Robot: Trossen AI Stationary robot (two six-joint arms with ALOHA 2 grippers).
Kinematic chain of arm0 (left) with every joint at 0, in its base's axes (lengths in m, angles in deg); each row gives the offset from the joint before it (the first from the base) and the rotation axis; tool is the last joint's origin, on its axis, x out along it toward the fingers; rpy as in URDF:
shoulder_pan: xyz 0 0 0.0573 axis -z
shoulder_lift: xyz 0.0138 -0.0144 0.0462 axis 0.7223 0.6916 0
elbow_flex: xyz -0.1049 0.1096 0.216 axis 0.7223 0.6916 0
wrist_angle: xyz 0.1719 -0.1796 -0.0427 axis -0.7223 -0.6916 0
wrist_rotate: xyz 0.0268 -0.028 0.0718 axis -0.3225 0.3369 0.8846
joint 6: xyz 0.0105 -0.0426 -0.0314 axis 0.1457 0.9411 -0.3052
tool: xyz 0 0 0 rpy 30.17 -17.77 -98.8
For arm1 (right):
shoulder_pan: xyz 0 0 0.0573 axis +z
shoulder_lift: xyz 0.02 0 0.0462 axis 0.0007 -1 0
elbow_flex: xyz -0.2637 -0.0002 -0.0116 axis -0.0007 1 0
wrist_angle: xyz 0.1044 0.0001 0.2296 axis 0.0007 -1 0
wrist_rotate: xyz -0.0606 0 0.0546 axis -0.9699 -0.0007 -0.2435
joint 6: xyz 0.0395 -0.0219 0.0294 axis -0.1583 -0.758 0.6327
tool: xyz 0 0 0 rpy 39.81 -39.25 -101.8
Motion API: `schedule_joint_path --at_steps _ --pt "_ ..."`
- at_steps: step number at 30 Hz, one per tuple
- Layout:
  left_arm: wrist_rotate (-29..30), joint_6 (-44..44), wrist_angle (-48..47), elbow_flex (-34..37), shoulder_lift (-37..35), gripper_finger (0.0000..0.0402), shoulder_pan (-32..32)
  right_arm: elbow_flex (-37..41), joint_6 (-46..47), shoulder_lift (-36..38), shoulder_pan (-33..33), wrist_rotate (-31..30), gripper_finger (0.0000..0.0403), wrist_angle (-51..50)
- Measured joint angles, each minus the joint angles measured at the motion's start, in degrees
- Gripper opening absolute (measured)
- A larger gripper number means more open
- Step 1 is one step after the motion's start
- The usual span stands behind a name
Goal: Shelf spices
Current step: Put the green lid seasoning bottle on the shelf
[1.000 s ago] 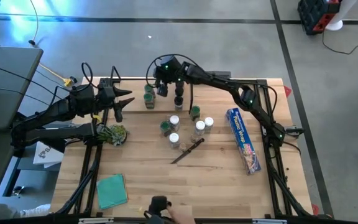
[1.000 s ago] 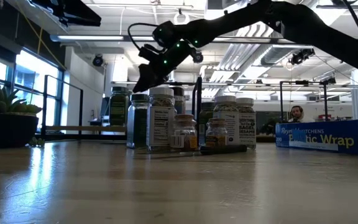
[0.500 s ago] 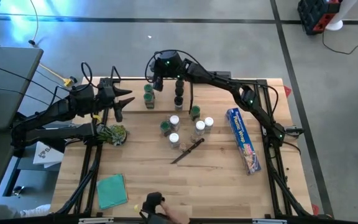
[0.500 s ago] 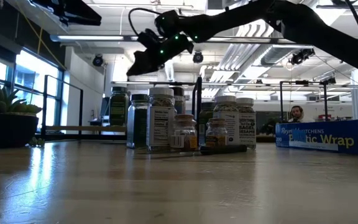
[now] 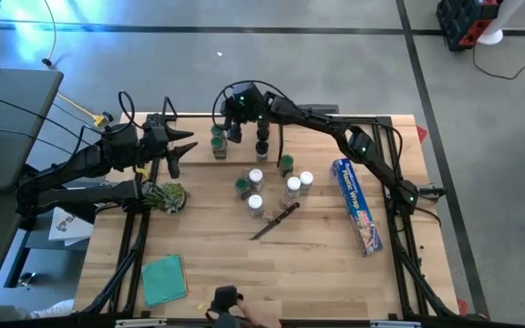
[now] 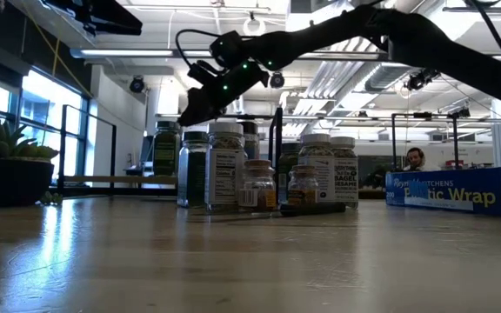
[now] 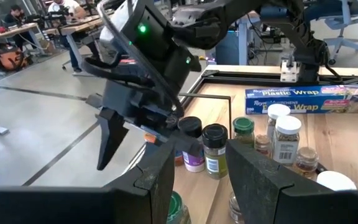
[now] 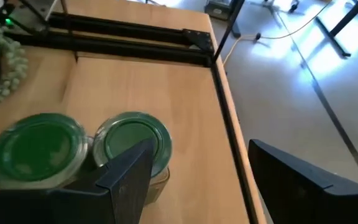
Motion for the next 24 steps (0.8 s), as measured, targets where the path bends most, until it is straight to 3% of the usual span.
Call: schedule_joint_path --at_steps 24 --pt "-0.49 0.33 -0.22 0.02 0.0 0.014 0.0 -0.15 1.51 -0.52 0.62 0.0 0.0259 -0.72"
